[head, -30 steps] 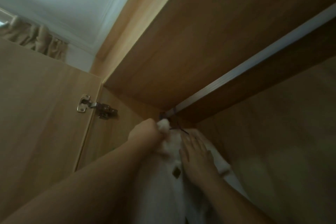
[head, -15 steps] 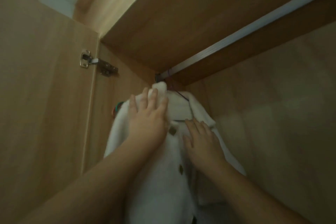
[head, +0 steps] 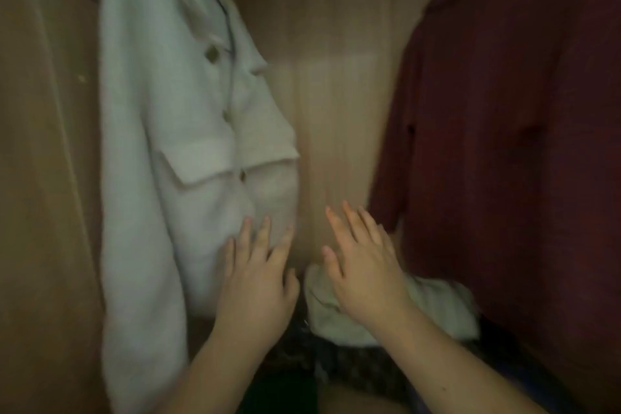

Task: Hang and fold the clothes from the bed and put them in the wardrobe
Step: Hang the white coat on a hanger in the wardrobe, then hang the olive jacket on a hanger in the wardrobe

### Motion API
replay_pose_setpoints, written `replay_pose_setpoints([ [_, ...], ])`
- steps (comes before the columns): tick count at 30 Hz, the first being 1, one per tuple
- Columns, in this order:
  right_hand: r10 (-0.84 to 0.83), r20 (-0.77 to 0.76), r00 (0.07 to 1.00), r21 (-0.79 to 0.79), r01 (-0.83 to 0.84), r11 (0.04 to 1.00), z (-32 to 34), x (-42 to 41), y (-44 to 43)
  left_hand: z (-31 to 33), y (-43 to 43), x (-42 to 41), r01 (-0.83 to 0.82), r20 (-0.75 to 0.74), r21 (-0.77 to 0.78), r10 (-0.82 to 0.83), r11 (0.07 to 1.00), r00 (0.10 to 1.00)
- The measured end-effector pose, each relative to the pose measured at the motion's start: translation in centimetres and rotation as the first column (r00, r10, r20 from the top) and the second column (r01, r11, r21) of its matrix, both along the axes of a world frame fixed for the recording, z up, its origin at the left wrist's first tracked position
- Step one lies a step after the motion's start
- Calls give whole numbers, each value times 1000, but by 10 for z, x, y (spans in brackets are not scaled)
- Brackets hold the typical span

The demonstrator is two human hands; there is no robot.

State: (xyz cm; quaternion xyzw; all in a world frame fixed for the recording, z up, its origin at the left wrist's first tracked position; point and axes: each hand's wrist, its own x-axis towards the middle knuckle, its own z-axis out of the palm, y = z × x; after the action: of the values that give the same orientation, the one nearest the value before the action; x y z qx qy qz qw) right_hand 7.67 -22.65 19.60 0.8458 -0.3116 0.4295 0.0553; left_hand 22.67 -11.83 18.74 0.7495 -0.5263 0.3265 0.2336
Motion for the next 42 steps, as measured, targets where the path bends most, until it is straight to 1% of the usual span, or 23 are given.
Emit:
replay_pose_setpoints([
  [3, -136, -101, 986, 75, 143, 987, -44, -77, 43, -62, 15, -58, 205, -93, 95, -196, 974, 976],
  [6, -260, -185, 948, 158, 290, 944, -79, -156, 90, -105, 39, -124, 394, -254, 105, -358, 913, 898],
  [9, -399, -247, 883, 185, 447, 875, -113, -231, 139, -132, 66, -193, 533, -303, 160, -472, 831, 828],
  [11, -484, -281, 829, 215, 546, 810, -137, -280, 177, -145, 86, -241, 605, -303, 227, -535, 763, 788],
  [13, -564, -291, 773, 269, 632, 727, -158, -328, 216, -155, 103, -289, 667, -308, 250, -596, 701, 742],
  [16, -655, -298, 694, 353, 718, 600, -183, -391, 278, -173, 132, -360, 742, -342, 315, -659, 591, 670],
  [18, -700, -302, 647, 386, 755, 531, -195, -433, 320, -188, 154, -406, 769, -373, 364, -674, 526, 638],
  [20, -740, -344, 578, 395, 804, 445, -205, -477, 366, -200, 184, -453, 794, -400, 389, -690, 468, 603],
  [25, -821, -395, 412, 420, 876, 238, -229, -593, 517, -229, 293, -581, 874, -452, 412, -775, 257, 441],
  [27, -843, -413, 343, 423, 893, 156, -238, -638, 585, -240, 343, -634, 879, -470, 442, -788, 181, 398],
  [30, -879, -425, 218, 429, 903, 16, -247, -698, 683, -256, 420, -711, 890, -492, 455, -824, 34, 282],
  [33, -896, -434, 99, 437, 893, -112, -249, -741, 765, -261, 487, -780, 873, -491, 476, -856, -106, 164],
  [35, -901, -432, 37, 435, 884, -172, -247, -766, 811, -257, 524, -824, 868, -533, 456, -841, -195, 90],
  [38, -867, -498, -27, 407, 876, -261, -250, -799, 862, -253, 569, -878, 849, -545, 439, -838, -296, -10],
  [40, -879, -472, -67, 434, 850, -298, -254, -817, 885, -256, 591, -905, 824, -534, 457, -844, -336, -49],
  [42, -898, -429, -101, 451, 837, -310, -257, -832, 900, -261, 605, -928, 797, -528, 480, -846, -367, -72],
])
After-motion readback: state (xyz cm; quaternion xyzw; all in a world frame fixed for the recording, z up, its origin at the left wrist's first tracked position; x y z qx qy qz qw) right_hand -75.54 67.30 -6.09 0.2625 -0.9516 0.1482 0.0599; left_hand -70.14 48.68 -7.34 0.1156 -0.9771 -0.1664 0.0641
